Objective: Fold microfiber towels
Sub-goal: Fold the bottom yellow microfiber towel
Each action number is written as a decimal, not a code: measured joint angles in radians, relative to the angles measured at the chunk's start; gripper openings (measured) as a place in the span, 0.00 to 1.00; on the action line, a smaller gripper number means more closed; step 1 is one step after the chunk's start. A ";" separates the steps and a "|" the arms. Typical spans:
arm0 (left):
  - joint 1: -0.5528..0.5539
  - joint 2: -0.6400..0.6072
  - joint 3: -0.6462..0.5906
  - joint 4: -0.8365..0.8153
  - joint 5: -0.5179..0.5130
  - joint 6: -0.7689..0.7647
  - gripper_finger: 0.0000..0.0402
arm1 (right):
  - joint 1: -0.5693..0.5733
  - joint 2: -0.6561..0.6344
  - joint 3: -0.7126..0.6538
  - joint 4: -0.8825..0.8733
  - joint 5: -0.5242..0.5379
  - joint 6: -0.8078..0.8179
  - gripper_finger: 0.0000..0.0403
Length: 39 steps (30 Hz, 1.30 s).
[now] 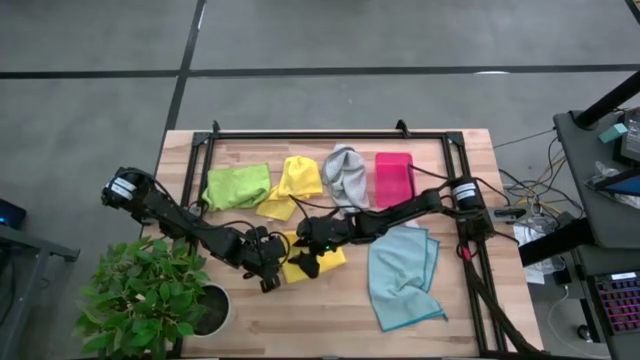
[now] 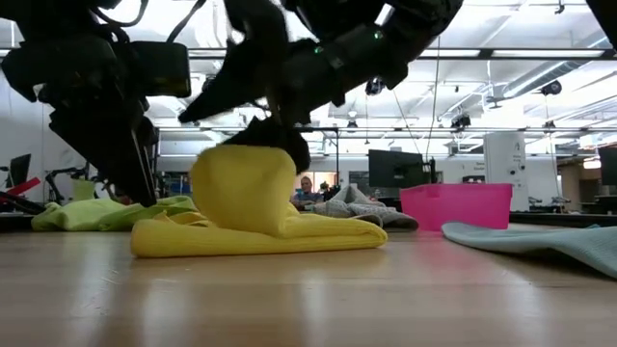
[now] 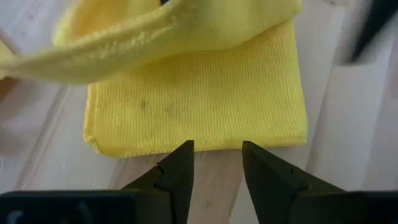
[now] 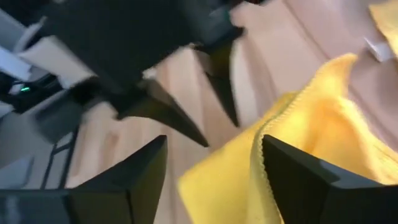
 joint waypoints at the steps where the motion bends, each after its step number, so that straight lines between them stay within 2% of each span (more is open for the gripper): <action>1: 0.000 0.000 0.000 0.000 0.007 -0.001 0.30 | 0.000 -0.008 0.000 0.000 -0.012 -0.009 0.63; 10: 0.001 -0.009 0.000 -0.008 0.203 0.007 0.30 | 0.000 -0.051 0.000 -0.007 -0.008 -0.095 0.64; 12: 0.001 -0.020 0.000 -0.009 0.207 0.007 0.30 | 0.000 -0.056 0.000 -0.002 0.001 -0.093 0.63; 16: 0.003 -0.059 0.000 -0.013 0.203 0.005 0.30 | 0.000 -0.023 0.000 -0.007 0.091 -0.077 0.62; 22: 0.004 -0.114 0.000 -0.013 0.115 0.003 0.30 | 0.000 0.075 0.000 0.038 0.071 -0.003 0.69; 27: 0.006 -0.138 0.000 -0.029 -0.040 0.055 0.30 | 0.000 0.097 0.000 0.071 0.063 -0.017 0.75; 35: 0.013 -0.114 -0.001 -0.017 -0.215 0.077 0.30 | 0.001 0.015 0.000 0.028 -0.009 -0.141 0.74; 39: 0.014 -0.090 -0.001 0.012 -0.233 0.078 0.30 | 0.016 -0.049 -0.010 -0.064 -0.008 -0.211 0.72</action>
